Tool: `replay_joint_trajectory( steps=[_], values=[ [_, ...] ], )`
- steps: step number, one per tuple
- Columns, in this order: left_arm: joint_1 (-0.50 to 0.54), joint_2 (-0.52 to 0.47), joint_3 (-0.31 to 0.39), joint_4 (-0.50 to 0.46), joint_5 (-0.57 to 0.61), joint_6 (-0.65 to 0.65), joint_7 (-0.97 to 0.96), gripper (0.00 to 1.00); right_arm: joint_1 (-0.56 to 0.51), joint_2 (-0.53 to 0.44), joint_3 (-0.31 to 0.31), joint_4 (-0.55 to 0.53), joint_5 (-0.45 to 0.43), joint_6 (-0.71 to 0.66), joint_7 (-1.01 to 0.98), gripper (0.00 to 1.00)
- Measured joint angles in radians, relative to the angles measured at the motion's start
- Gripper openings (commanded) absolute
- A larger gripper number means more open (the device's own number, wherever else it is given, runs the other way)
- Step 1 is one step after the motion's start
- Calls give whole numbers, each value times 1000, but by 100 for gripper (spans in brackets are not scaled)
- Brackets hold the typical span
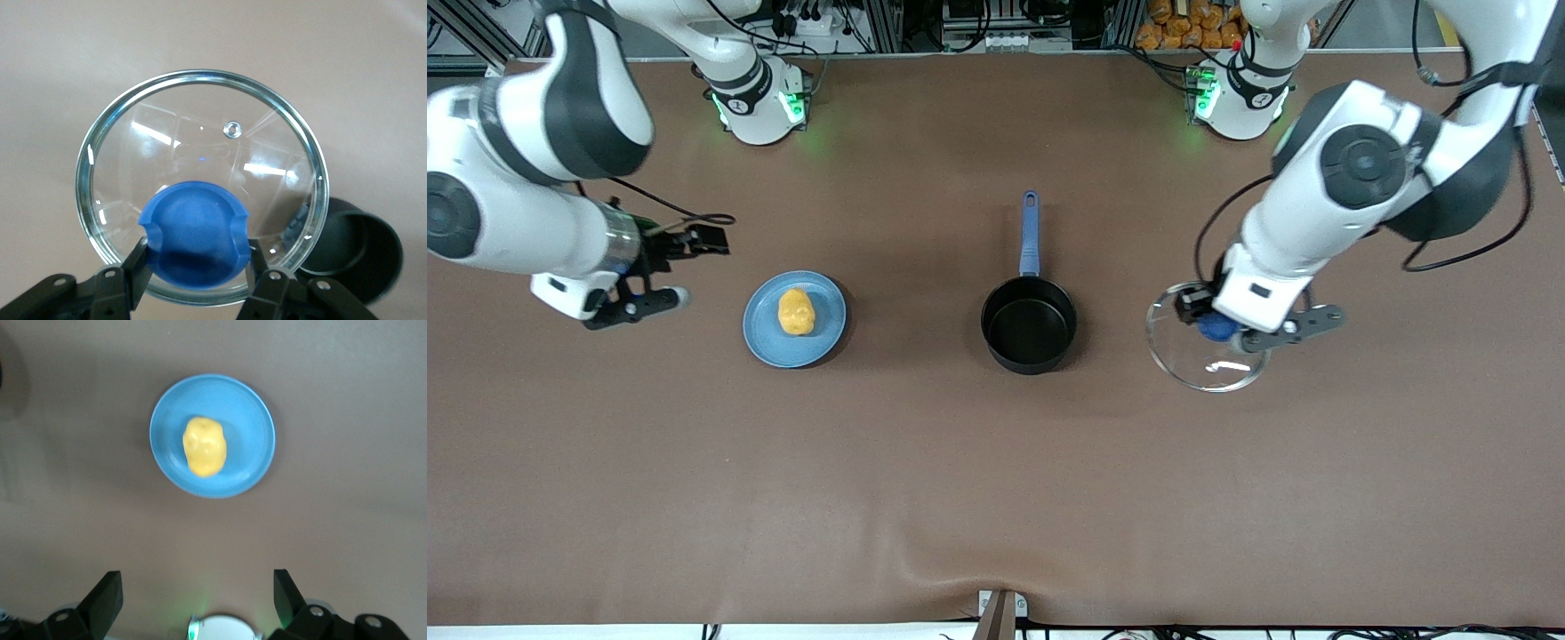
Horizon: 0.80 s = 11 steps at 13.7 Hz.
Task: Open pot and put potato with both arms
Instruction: 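Lift the lid with the left gripper while the right gripper reaches the potato, then lower the lid onto the table while the right gripper grasps the potato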
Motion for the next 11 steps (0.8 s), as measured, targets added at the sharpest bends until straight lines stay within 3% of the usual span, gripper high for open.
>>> replay_joint_trajectory(
  steps=[4, 6, 8, 10, 11],
  values=[
    [146, -70, -16, -3, -1, -33, 99, 0, 41, 1, 2, -207, 0, 296, 0, 100],
    [195, -107, 18, -9, -68, -34, 224, 0, 61, 10, 2, -293, 0, 420, -9, 100],
    [101, -190, 213, -49, -187, -25, 377, 0, 78, 37, 3, -334, 0, 518, -15, 100],
    [-99, -267, 444, -141, -227, 34, 430, 0, 86, 82, 3, -360, -6, 616, -18, 100],
    [-182, -303, 523, -215, -231, 106, 431, 0, 87, 109, 2, -368, -14, 655, -21, 100]
  ],
)
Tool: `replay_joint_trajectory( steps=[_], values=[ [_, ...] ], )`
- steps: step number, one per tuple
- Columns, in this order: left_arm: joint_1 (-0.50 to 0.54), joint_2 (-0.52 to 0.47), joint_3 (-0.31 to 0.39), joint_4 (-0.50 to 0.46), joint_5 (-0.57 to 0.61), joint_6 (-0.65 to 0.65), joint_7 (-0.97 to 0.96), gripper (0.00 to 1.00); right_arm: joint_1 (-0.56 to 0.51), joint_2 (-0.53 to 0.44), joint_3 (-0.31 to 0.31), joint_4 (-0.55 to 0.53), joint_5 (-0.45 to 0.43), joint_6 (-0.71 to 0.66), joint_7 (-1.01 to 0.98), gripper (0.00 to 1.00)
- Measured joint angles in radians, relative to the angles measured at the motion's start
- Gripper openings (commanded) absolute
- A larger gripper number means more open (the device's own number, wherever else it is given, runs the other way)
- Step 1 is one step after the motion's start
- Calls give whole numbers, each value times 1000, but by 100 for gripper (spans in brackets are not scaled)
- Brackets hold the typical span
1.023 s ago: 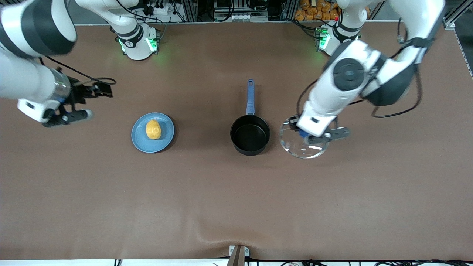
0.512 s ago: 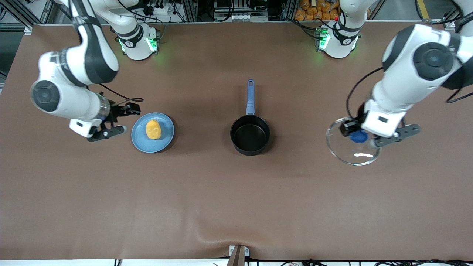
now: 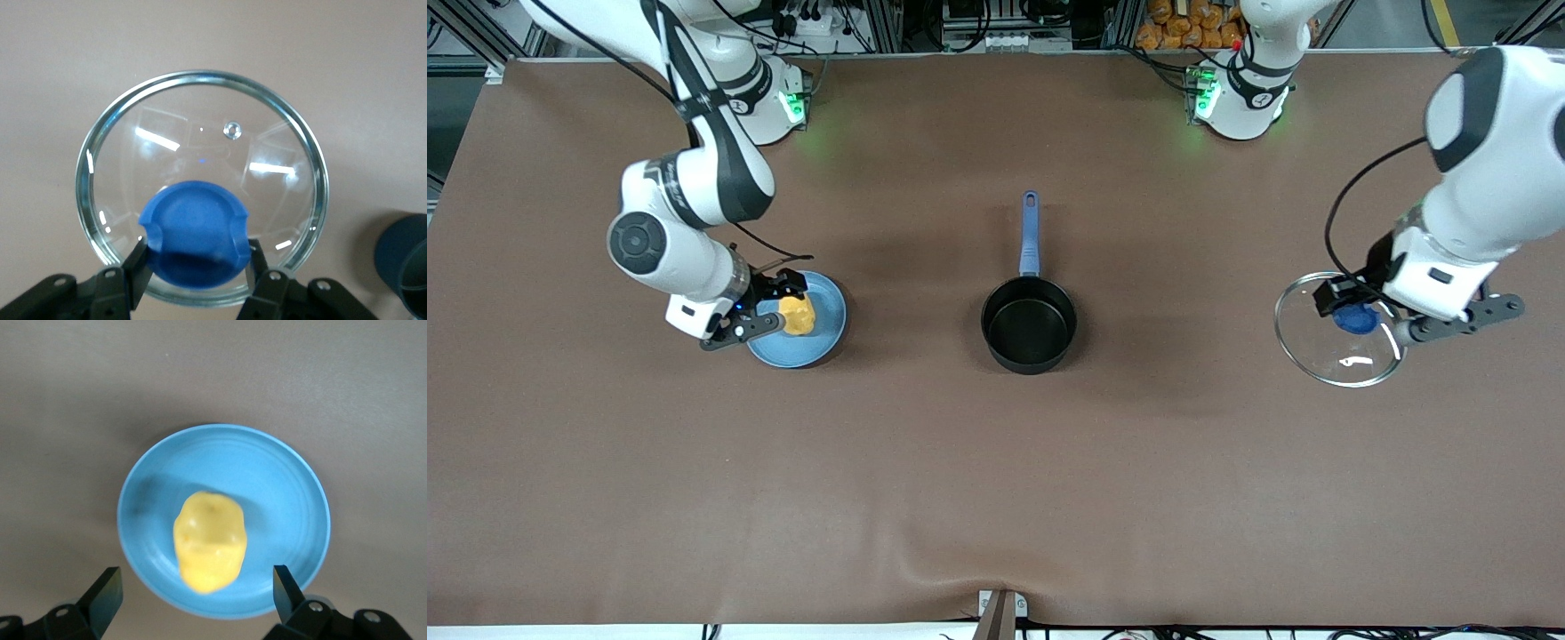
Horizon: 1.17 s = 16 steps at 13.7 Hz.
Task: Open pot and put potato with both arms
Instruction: 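Lower the lid onto the table while the right gripper grasps the potato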
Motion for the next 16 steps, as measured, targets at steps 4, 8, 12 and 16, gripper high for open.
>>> replay_joint_trajectory(
  steps=[4, 8, 12, 16],
  values=[
    [-55, -69, 59, -275, -9, 272, 16, 0, 1, 72, 0, -10, -29, 93, 0, 100],
    [-53, -35, 109, -389, -19, 427, 61, 0, 3, 105, 0, -26, -30, 149, 0, 100],
    [-63, 60, 121, -456, -19, 526, 83, 0, 10, 115, 0, -61, -30, 189, 0, 73],
    [-69, 191, 121, -459, 9, 618, 92, 0, 18, 113, 0, -69, -30, 193, 2, 0]
  ],
)
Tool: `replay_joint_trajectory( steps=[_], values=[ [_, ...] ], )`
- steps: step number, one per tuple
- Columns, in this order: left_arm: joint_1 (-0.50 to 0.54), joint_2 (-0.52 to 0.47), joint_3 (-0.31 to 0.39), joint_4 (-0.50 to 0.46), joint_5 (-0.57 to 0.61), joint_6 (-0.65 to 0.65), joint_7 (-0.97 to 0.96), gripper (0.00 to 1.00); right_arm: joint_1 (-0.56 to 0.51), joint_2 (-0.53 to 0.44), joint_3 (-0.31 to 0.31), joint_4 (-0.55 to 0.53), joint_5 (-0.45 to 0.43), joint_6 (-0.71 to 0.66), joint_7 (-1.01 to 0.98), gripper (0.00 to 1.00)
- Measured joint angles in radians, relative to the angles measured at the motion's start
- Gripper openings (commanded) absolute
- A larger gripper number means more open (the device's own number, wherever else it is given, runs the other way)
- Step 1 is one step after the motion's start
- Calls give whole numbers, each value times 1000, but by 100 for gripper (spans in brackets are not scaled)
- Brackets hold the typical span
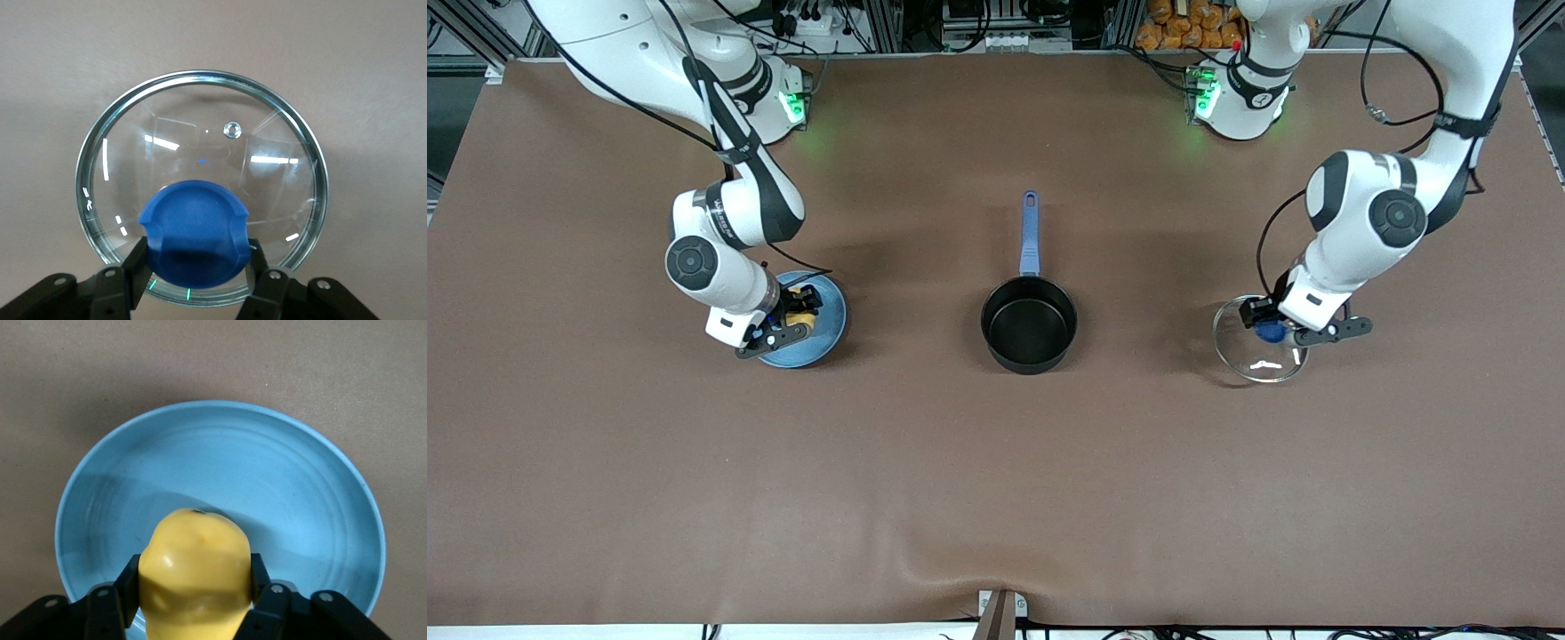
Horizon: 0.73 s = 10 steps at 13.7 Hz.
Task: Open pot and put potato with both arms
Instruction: 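Lower the lid onto the table while the right gripper grasps the potato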
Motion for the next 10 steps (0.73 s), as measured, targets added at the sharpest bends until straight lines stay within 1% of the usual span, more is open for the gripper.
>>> replay_joint_trajectory(
  steps=[3, 4, 5, 8, 9, 10],
  values=[
    [1, 56, 16, 7, 35, 36, 0, 1, 7, -3, 0, 14, 0, -18, 7, 0],
    [2, 64, 24, 10, 46, 43, 1, 80, 9, -7, 0, 43, 0, -73, 26, 0],
    [2, 68, 30, 13, 51, 45, 1, 100, 13, -16, 1, 94, 0, -165, 64, 0],
    [1, 68, 32, 29, 52, 46, 1, 100, 66, -49, 11, 340, 5, -473, 241, 0],
    [1, 67, 32, 34, 52, 46, 1, 100, 93, -51, 18, 435, 18, -553, 308, 0],
    [0, 63, 31, 41, 52, 45, 1, 100, 118, -49, 23, 509, 42, -597, 361, 0]
  ],
)
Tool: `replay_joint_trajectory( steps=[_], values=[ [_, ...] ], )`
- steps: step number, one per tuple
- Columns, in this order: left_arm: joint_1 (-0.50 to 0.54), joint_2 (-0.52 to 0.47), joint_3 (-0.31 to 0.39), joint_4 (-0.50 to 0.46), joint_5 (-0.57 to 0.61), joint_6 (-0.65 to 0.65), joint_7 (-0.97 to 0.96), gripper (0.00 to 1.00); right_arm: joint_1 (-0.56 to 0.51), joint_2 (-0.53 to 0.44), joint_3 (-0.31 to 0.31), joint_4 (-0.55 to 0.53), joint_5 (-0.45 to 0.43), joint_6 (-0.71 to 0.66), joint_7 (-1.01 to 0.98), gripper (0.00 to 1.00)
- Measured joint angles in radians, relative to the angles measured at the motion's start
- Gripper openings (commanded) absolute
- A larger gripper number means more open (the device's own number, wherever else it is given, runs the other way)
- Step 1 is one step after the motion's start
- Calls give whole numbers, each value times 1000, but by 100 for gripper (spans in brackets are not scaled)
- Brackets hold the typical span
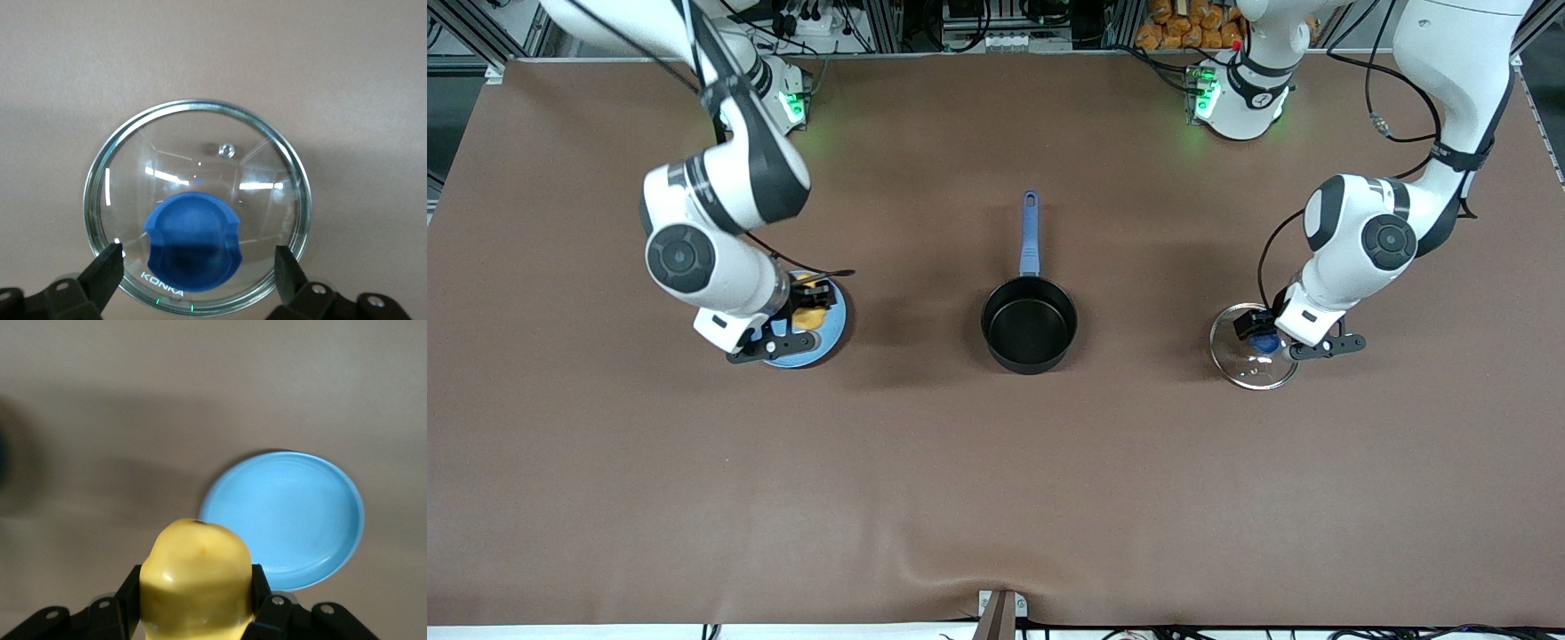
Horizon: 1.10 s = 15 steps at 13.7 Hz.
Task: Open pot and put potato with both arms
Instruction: 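Carry the potato over the pot while the left gripper releases and withdraws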
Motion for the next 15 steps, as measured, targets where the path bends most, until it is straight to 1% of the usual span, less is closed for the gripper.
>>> replay_joint_trajectory(
  steps=[1, 2, 3, 4, 6, 7, 8, 9, 11, 13, 15],
  values=[
    [-3, -15, -1, 12, 0, -9, 0, 100, 25, 7, 3, 59, 25, -20, 45, 0],
    [-8, -47, -1, 34, 0, -57, 0, 100, 45, 21, 4, 107, 46, -25, 84, 0],
    [-16, -93, -1, 73, 1, -156, 0, 100, 65, 45, 5, 152, 61, -27, 125, 0],
    [-25, -145, -2, 132, 1, -294, 0, 100, 87, 76, 5, 195, 69, -28, 172, 0],
    [-38, -229, -3, 297, 1, -589, 17, 100, 141, 158, 7, 295, 74, -28, 264, 0],
    [-39, -251, -3, 382, 0, -704, 35, 100, 172, 203, 8, 347, 74, -27, 305, 0],
    [-39, -262, 0, 459, -4, -789, 46, 100, 208, 250, 8, 402, 74, -24, 351, 0],
    [-39, -264, 6, 525, -11, -850, 55, 100, 245, 299, 8, 458, 74, -19, 395, 0],
    [-38, -259, 22, 614, -19, -916, 65, 100, 310, 386, 7, 544, 74, 5, 449, 0],
    [-37, -249, 26, 672, -20, -951, 66, 100, 351, 444, 3, 577, 70, 64, 471, 0],
    [-44, -244, 29, 709, -21, -980, 66, 100, 384, 494, -3, 583, 45, 148, 487, 0]
  ],
)
